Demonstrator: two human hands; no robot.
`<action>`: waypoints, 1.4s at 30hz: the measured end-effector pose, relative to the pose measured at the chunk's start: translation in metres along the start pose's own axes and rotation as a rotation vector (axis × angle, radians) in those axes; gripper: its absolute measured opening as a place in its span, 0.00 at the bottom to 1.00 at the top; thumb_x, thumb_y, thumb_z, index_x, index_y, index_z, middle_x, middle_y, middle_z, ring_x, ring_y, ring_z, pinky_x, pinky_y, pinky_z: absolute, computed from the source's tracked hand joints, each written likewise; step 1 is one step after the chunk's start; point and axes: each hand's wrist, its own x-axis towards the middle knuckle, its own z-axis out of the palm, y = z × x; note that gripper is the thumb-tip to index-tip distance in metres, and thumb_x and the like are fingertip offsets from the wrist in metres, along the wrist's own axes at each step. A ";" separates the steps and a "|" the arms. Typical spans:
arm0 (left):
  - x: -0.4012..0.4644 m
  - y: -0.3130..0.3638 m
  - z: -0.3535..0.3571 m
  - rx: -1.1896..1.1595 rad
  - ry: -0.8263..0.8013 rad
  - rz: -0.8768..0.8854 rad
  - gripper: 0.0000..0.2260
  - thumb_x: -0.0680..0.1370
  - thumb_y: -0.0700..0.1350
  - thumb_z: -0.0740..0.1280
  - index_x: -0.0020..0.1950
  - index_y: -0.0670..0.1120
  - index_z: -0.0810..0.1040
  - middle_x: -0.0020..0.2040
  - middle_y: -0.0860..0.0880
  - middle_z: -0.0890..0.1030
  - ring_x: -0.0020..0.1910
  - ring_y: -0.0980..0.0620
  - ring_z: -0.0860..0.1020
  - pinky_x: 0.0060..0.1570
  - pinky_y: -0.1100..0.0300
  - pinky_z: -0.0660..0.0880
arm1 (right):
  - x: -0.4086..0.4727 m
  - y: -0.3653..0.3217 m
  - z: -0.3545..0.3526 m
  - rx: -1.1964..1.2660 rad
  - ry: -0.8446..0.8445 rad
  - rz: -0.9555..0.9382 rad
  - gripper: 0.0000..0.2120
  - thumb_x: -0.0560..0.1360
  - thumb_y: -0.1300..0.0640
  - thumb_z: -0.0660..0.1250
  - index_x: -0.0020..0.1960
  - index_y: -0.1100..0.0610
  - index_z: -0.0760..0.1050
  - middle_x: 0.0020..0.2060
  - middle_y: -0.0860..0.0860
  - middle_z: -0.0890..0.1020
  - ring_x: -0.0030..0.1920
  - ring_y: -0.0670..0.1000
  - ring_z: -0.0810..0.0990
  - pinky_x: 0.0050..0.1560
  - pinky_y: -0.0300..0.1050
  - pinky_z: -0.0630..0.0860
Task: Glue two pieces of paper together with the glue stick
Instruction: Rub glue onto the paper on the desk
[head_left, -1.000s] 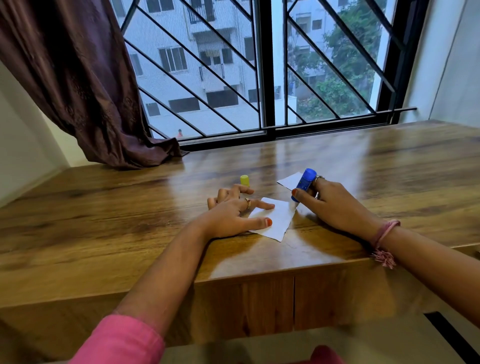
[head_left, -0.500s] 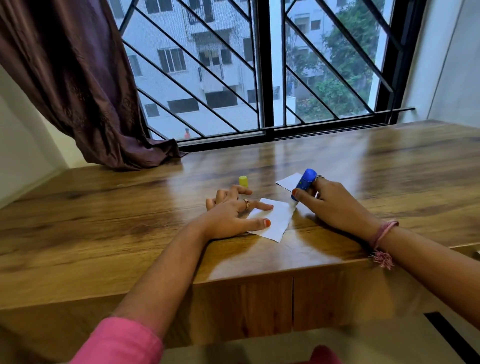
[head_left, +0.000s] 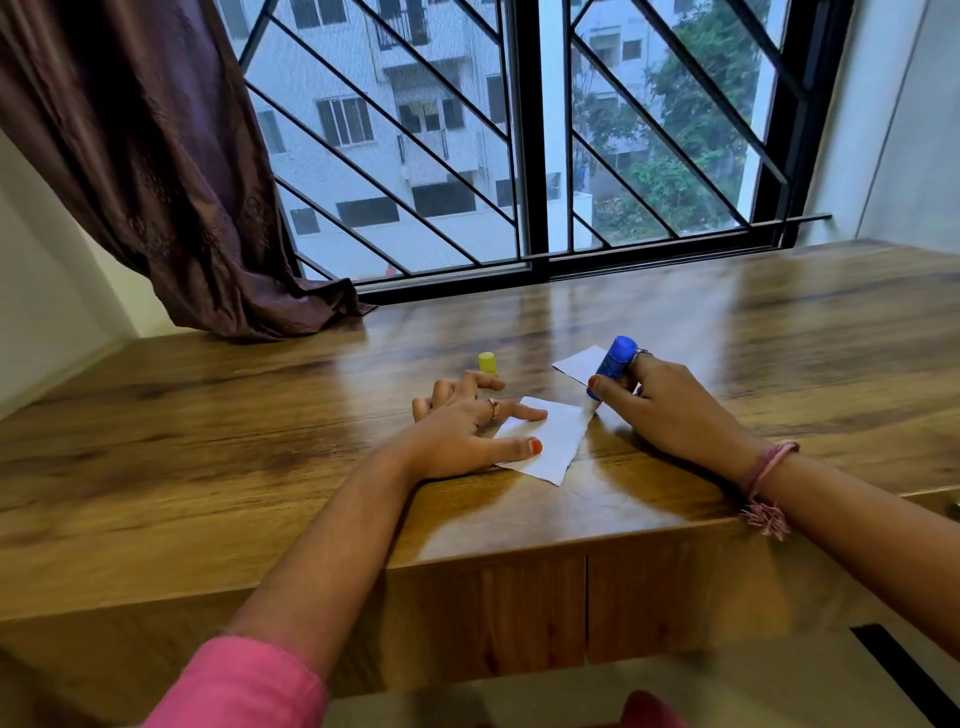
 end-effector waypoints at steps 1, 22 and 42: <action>0.000 0.000 0.000 0.002 0.001 0.000 0.19 0.66 0.73 0.58 0.56 0.80 0.66 0.62 0.62 0.58 0.55 0.62 0.52 0.48 0.56 0.49 | 0.000 0.000 0.000 0.001 0.002 0.001 0.10 0.77 0.49 0.63 0.40 0.52 0.71 0.33 0.51 0.76 0.31 0.47 0.71 0.34 0.42 0.67; 0.000 -0.003 0.000 0.023 -0.001 0.008 0.19 0.68 0.73 0.58 0.58 0.79 0.65 0.63 0.62 0.58 0.56 0.60 0.53 0.49 0.55 0.50 | -0.002 -0.006 -0.009 0.256 0.168 0.012 0.04 0.75 0.51 0.66 0.43 0.50 0.75 0.32 0.50 0.78 0.26 0.45 0.78 0.27 0.31 0.72; 0.001 -0.009 -0.001 -0.252 0.179 0.038 0.09 0.74 0.64 0.64 0.54 0.71 0.76 0.61 0.62 0.66 0.63 0.57 0.59 0.58 0.54 0.55 | 0.009 0.000 -0.010 0.329 0.041 0.001 0.11 0.72 0.57 0.71 0.54 0.57 0.77 0.48 0.50 0.84 0.49 0.50 0.81 0.52 0.43 0.75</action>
